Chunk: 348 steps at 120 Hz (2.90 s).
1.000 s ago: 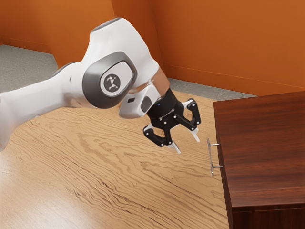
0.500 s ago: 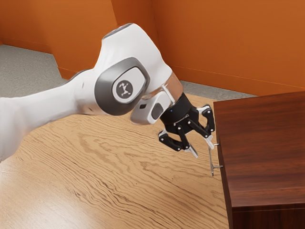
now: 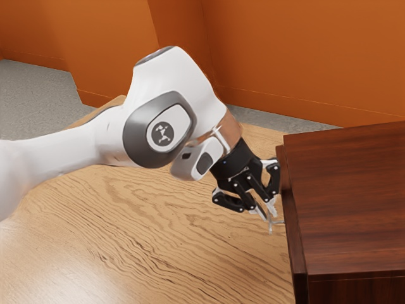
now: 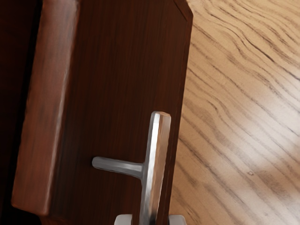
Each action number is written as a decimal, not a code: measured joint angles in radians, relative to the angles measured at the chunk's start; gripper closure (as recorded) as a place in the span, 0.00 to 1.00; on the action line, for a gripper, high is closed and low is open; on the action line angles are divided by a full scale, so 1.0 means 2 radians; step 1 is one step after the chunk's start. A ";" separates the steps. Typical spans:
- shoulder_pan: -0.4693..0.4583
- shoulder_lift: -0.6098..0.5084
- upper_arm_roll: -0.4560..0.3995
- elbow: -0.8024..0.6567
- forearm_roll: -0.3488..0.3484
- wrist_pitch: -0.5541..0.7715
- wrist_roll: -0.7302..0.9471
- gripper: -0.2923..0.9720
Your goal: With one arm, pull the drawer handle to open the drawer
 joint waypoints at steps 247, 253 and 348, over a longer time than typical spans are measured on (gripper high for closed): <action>0.021 -0.201 0.102 -0.200 0.028 -0.001 0.037 0.71; 0.022 -0.203 0.102 -0.199 0.028 -0.002 0.037 0.69; 0.038 -0.001 0.104 0.215 0.192 -0.328 -0.244 0.26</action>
